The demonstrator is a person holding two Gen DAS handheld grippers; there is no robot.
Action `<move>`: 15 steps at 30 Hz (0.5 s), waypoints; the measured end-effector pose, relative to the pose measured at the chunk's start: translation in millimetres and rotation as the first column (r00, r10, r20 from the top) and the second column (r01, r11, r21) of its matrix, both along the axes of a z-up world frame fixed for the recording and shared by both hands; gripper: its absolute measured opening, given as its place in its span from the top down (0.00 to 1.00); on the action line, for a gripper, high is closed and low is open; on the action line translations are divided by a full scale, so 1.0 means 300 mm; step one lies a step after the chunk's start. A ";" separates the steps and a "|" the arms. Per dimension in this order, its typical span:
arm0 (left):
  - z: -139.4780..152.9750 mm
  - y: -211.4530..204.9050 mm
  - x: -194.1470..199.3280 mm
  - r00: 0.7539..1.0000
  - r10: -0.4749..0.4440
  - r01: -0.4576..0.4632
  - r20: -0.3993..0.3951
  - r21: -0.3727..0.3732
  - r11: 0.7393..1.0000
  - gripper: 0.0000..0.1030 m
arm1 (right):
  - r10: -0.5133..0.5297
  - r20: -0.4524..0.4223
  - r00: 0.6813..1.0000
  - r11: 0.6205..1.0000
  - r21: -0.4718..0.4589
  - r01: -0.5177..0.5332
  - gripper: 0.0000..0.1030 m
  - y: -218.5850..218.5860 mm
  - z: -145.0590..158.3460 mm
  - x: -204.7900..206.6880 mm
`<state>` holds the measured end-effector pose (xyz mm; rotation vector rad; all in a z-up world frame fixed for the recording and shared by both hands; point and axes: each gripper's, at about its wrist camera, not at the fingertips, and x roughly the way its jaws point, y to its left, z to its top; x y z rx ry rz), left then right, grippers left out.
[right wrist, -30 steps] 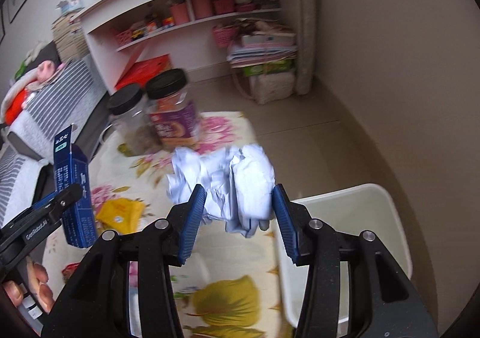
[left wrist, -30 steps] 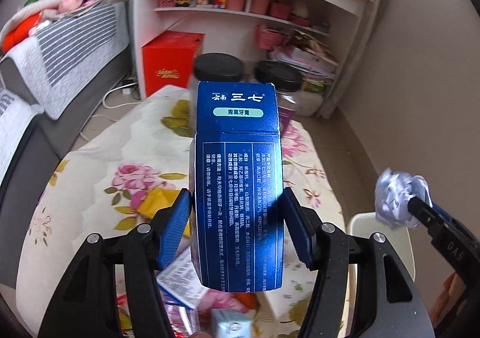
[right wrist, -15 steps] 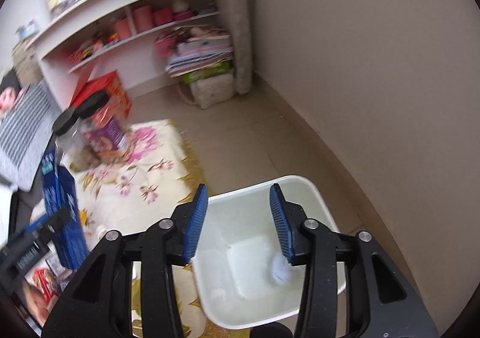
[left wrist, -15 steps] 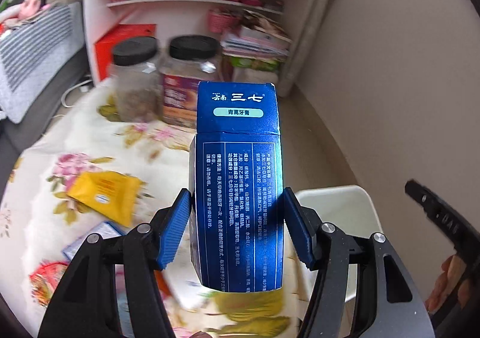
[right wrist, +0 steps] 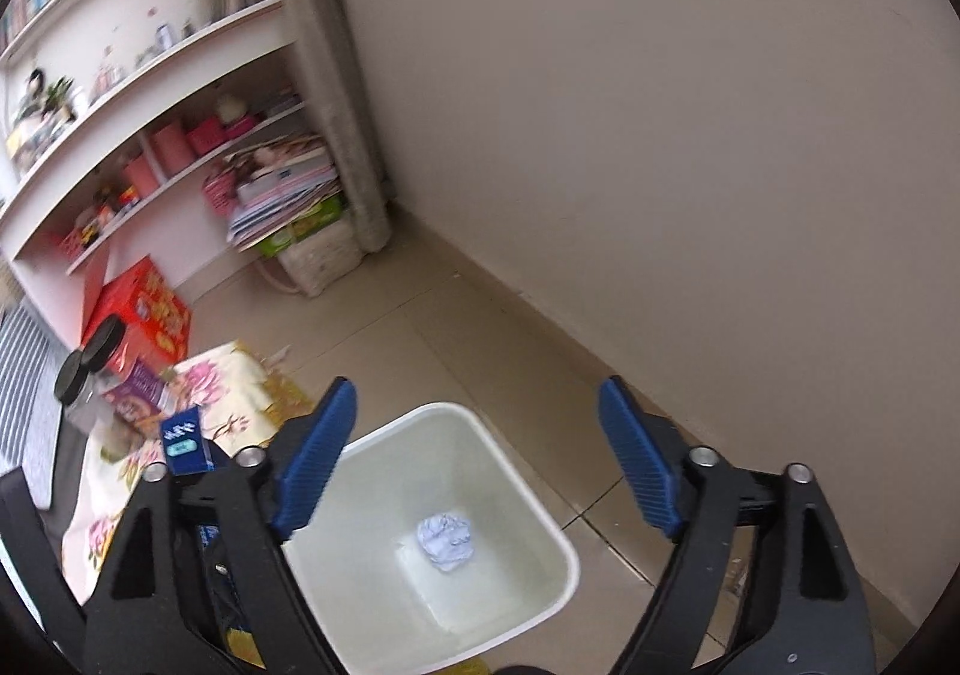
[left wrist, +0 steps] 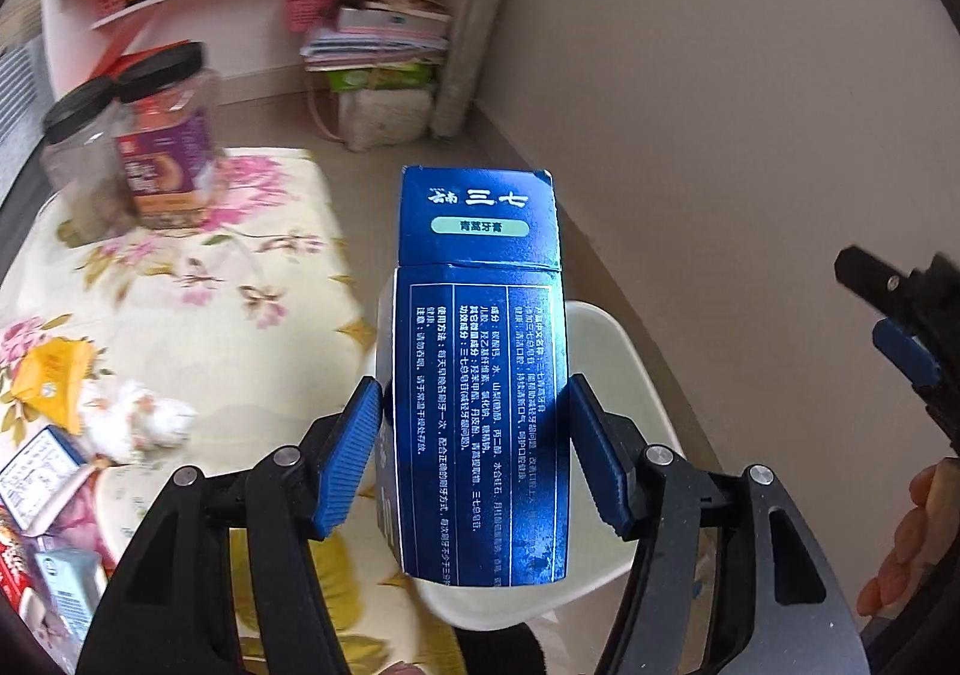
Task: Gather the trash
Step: 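Drop the crumpled paper into the white bin with right tool while left tool drops the box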
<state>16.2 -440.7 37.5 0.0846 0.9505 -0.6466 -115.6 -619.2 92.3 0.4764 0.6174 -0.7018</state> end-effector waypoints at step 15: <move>-0.029 -0.097 -0.048 0.997 -0.072 0.073 -0.013 0.064 0.995 0.22 | -0.067 -0.015 0.998 0.997 -0.033 0.066 0.07 -0.054 0.010 -0.056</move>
